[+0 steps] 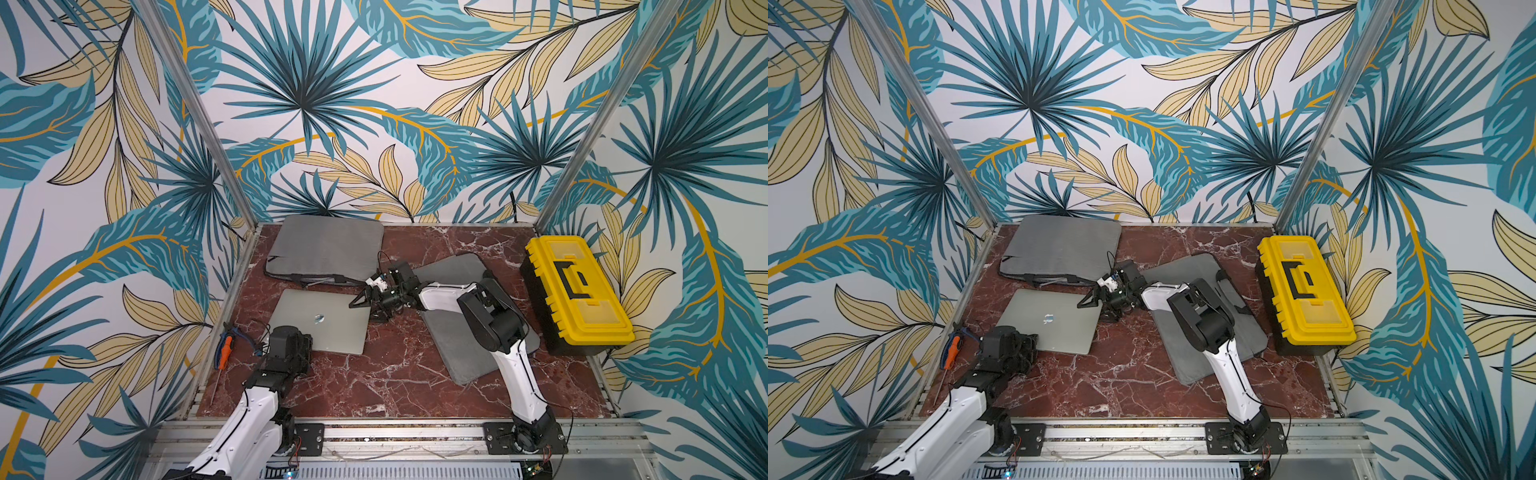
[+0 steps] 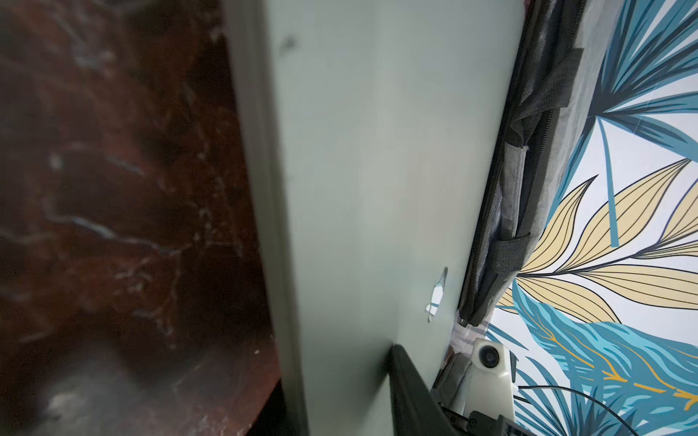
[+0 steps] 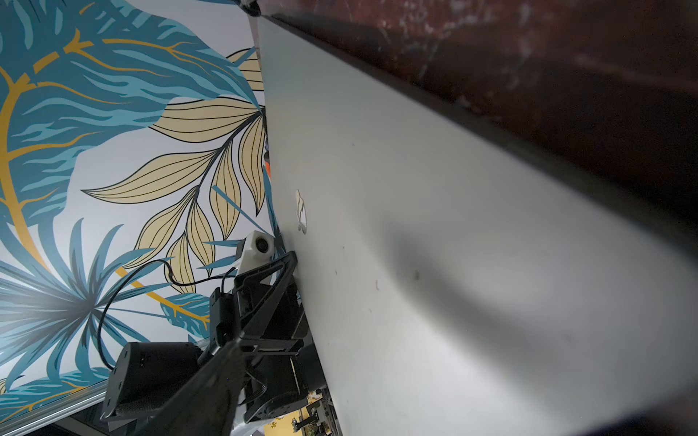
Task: Open the zippered laptop bag and take out the laptop
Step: Place the laptop at the center of the board.
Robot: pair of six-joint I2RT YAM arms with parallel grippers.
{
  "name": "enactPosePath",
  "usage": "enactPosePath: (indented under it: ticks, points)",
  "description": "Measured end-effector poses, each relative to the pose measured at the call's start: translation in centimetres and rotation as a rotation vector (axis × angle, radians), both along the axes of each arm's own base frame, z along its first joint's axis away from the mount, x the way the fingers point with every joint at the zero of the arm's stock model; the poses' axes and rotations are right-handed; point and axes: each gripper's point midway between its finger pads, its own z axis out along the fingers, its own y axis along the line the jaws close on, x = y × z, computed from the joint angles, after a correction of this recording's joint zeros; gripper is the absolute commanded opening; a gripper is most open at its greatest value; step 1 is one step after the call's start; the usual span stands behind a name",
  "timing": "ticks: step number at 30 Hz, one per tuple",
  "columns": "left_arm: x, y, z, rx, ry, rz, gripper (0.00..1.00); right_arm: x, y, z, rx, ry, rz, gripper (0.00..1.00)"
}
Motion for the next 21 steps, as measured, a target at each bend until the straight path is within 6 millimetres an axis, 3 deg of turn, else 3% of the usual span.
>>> enactPosePath:
  ticks: [4, 12, 17, 21]
  points:
    - [-0.9, -0.4, -0.9, -0.005, 0.049, -0.019, 0.53, 0.0, 0.0, 0.0, 0.003, -0.003, 0.001, 0.85]
    - [-1.0, -1.0, -0.4, -0.025, 0.035, -0.049, 0.59, 0.0, 0.1, 0.0, 0.003, -0.005, 0.002, 0.85]
    - [-2.1, -1.0, -0.2, -0.017, 0.06, -0.066, 0.62, 0.0, 0.1, 0.0, 0.003, -0.01, 0.005, 0.85]
    - [-2.6, -0.8, 1.7, 0.004, 0.044, -0.078, 0.7, -0.1, 0.0, -0.1, 0.001, -0.018, 0.01, 0.85]
